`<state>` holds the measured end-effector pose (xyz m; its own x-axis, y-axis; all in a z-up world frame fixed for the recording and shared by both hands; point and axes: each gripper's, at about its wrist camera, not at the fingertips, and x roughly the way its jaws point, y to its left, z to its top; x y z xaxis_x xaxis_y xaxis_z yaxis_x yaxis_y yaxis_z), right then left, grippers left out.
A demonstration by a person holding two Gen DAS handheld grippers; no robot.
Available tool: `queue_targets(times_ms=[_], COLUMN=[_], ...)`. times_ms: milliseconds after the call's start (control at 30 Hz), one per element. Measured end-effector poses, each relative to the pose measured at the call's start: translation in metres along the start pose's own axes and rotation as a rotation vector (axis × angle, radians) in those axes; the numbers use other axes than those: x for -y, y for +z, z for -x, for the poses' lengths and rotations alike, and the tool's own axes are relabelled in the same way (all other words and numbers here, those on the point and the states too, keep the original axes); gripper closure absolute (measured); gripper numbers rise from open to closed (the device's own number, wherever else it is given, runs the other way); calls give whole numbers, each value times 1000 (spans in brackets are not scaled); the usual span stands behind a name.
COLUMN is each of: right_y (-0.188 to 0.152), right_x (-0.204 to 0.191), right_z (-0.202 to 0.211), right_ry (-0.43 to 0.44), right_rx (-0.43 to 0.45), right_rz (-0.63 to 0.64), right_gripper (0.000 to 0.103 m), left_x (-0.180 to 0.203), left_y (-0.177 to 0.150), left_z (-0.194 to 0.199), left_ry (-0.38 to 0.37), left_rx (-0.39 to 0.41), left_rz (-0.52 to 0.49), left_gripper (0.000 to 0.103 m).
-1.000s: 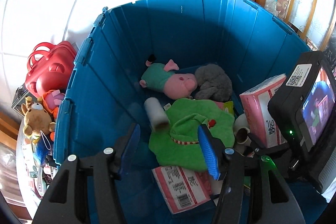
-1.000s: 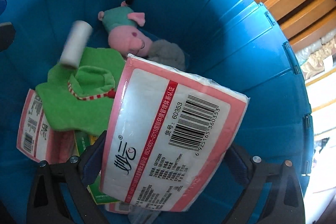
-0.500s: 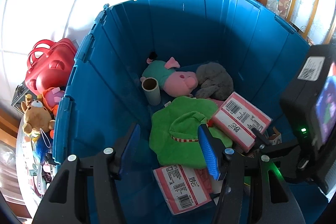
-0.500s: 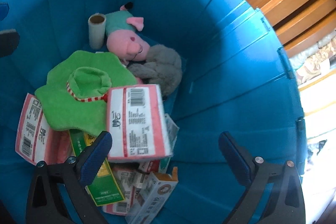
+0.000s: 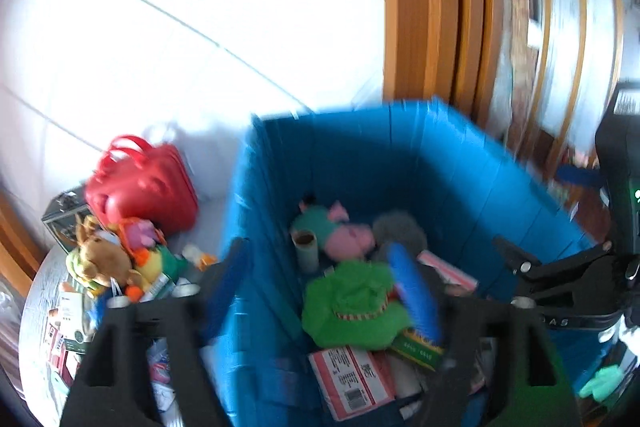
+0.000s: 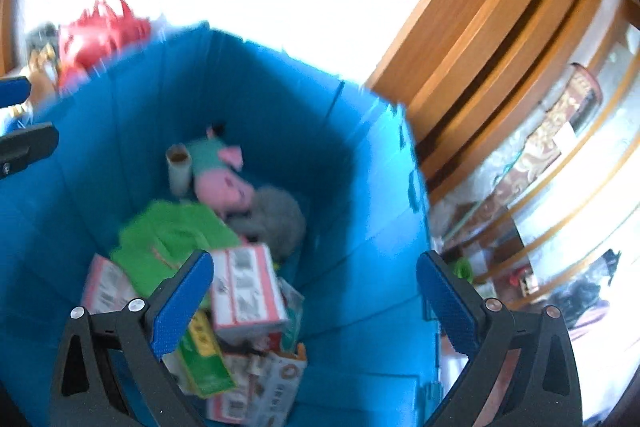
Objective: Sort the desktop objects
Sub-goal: 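Withdraw both grippers from the crate back toward the pile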
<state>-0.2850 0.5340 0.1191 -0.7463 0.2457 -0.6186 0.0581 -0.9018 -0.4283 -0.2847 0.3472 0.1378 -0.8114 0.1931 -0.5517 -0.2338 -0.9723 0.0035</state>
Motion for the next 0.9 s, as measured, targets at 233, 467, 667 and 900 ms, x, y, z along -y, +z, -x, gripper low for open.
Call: queue_targets(times_ms=[233,467,667,900], right_y=[10,16,26,25], right_x=[-48,-130,-224,-340], right_z=[81,129,132,90], right_ry=[126,301,512,622], right_rx=[256,498,553,423], right_rz=[-115,-237,-225,-143], right_gripper=[0,0,0,0], left_x=[-68,-167,-266,-372], left_y=[-26,-82,-144,-236], left_z=[78,106,107,109], left_ry=[120,331,478,576], left_rx=[233,262,127,-18], left_rz=[82,170,267,409], left_gripper=[15,15,15,15])
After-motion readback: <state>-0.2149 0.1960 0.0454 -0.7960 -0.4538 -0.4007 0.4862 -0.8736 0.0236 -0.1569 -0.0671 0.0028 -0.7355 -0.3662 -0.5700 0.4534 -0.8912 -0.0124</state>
